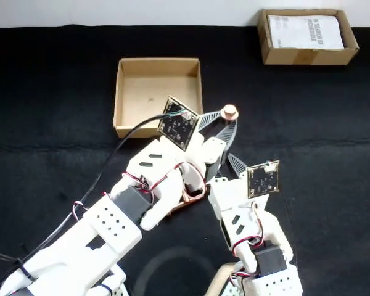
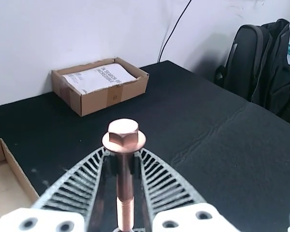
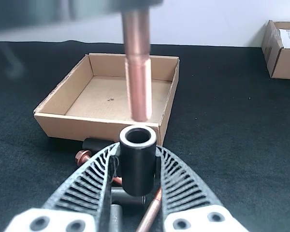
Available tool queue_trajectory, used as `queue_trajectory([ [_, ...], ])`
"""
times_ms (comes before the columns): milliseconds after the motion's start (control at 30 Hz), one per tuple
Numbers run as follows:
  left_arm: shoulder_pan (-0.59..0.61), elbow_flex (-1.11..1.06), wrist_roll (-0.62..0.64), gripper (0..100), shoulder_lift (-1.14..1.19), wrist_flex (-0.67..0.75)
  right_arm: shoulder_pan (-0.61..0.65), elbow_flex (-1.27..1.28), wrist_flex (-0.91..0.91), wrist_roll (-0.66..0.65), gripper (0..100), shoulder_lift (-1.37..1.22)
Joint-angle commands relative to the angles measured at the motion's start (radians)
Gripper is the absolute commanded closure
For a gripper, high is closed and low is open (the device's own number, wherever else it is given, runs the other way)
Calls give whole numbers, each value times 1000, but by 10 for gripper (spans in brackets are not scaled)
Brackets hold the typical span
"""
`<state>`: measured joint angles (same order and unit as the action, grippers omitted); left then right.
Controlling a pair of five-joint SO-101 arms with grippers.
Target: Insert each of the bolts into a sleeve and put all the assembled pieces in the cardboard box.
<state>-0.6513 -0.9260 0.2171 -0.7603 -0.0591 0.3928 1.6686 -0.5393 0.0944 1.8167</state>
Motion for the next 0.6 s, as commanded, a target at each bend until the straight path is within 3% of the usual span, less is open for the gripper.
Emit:
queue_trajectory([
  [0,-13,30,5,990,1,-2,4,35,19,6,991,13],
  [200,-13,-22,86,990,1,0,4,35,19,5,991,13],
  [567,-4,-47,89,990,-1,0,4,35,19,5,991,13],
])
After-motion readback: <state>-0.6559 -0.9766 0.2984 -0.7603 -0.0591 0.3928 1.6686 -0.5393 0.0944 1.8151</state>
